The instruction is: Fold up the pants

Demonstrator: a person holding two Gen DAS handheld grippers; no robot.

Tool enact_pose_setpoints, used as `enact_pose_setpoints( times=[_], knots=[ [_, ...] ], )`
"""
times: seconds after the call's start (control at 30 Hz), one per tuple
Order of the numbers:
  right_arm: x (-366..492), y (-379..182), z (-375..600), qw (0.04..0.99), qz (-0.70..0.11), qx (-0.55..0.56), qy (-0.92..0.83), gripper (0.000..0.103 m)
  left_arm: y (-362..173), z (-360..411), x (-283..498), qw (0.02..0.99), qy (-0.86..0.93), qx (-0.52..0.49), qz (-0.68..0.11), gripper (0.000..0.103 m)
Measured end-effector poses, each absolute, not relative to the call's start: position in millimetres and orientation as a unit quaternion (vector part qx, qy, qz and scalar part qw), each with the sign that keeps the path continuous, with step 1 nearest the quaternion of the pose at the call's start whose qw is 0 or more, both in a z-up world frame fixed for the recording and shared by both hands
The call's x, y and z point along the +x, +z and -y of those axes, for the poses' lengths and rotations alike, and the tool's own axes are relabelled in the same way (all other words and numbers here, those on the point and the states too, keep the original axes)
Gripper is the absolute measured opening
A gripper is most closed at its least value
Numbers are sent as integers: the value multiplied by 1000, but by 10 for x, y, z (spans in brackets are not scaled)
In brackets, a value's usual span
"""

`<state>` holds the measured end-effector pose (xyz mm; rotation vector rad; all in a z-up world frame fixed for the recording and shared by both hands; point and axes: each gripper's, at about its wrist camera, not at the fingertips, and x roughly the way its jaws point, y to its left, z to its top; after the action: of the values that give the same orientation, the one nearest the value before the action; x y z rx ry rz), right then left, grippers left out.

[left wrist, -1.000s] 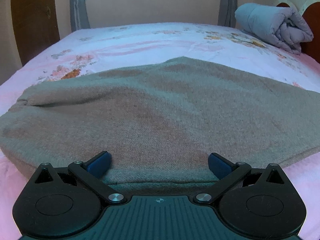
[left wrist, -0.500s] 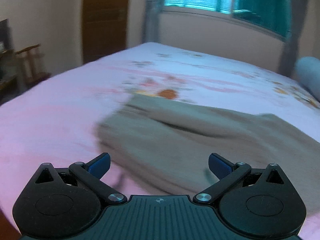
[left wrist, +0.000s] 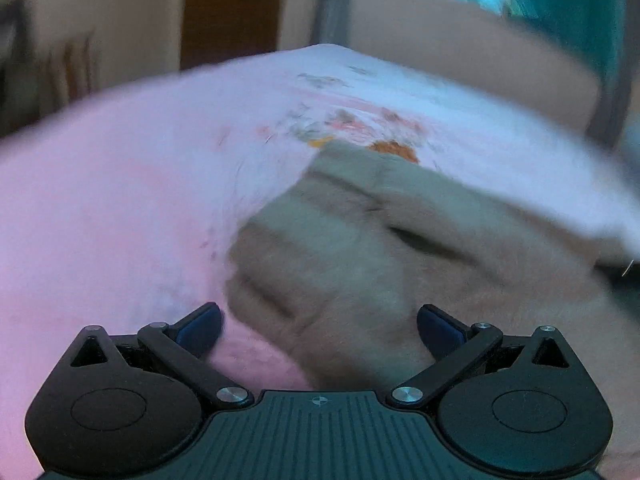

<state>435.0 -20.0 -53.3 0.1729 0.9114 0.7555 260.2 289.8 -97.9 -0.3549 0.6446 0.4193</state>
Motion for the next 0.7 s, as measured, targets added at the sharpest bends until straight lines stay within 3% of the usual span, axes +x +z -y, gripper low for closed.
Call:
enact_pose_setpoints(
  times=[0.1, 0.2, 0.23, 0.27, 0.33, 0.43, 0.5, 0.53, 0.57, 0.63, 0.7],
  knots=[
    [4682, -641, 507, 809, -447, 169, 341, 0, -976, -2853, 2624, 917, 200, -150, -312, 103],
    [4686, -507, 550, 823, -434, 161, 330, 0, -923, -2846, 2589, 915, 205, -163, -307, 103],
    [4599, -423, 568, 835, -423, 156, 317, 13, -869, -2845, 2528, 916, 215, -161, -298, 103],
    [4502, -336, 578, 841, -406, 150, 324, 19, -814, -2842, 2478, 919, 224, -153, -287, 103],
    [4285, -210, 630, 854, -381, 127, 331, 18, -710, -2825, 2430, 924, 234, -133, -272, 103],
    [4108, -141, 915, 867, -365, 135, 312, 30, -592, -2760, 2385, 935, 217, -127, -252, 103],
    [4299, -306, 989, 869, -406, 111, 260, 28, -726, -2732, 2597, 922, 210, -103, -309, 103],
    [4348, -412, 1085, 862, -431, 114, 240, 21, -855, -2791, 2683, 908, 204, -120, -346, 103],
    [4374, -439, 1240, 851, -437, 154, 245, 21, -936, -2908, 2647, 907, 197, -168, -332, 103],
    [4289, -269, 1561, 852, -425, 209, 225, 34, -864, -2967, 2633, 903, 197, -179, -337, 103],
    [4015, 9, 2002, 871, -366, 245, 217, 34, -693, -2887, 2508, 908, 227, -159, -313, 103]
  ],
)
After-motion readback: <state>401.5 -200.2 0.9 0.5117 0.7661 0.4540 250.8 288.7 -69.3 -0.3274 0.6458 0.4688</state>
